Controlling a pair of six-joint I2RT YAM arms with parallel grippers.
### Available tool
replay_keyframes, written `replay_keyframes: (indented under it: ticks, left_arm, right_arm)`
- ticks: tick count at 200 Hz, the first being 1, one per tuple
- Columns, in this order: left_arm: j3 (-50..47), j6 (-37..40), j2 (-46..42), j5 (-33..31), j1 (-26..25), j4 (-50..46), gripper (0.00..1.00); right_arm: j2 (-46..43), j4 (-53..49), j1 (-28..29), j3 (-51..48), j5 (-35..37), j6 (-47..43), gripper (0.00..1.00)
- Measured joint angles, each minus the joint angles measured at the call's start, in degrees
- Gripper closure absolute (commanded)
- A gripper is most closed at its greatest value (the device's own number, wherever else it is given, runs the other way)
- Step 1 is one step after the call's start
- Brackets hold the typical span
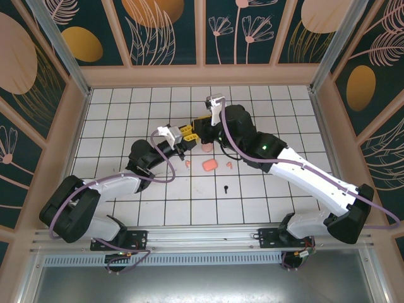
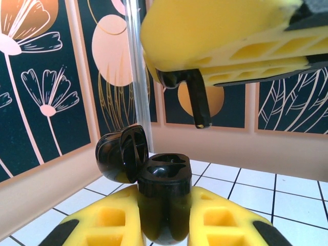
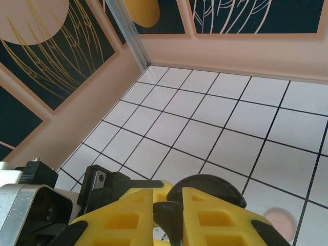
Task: Insert the wireless bluetooth earbuds into the charging case
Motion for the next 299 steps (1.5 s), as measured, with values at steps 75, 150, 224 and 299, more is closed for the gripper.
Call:
replay_keyframes:
  ticks: [75,150,224,299]
  left_arm:
    - [0.0,-0.9,-1.6,1.1,-0.1,0.3,1.0]
    - [0.0,-1.1,-1.7,1.4,-0.4,-0.2,1.0]
    - [0.2,-1.1,-1.7,1.5,-0.4,-1.2,1.0]
    - [0.3,-1.1,-1.7,1.5,-0.8,-2.3,1.0]
  right_arm:
    - [0.0,0.9,-0.7,-1.2,0.0,0.0,0.84]
    - [0.0,1.5,-1.7,-1.9,-0.3,0.0,0.84]
    - [-0.1,2.3,-1.7,-2.7,-2.2,0.1,0.86]
    - [-1.6,2.5,-1.7,-5.3,-2.4,1.0,0.87]
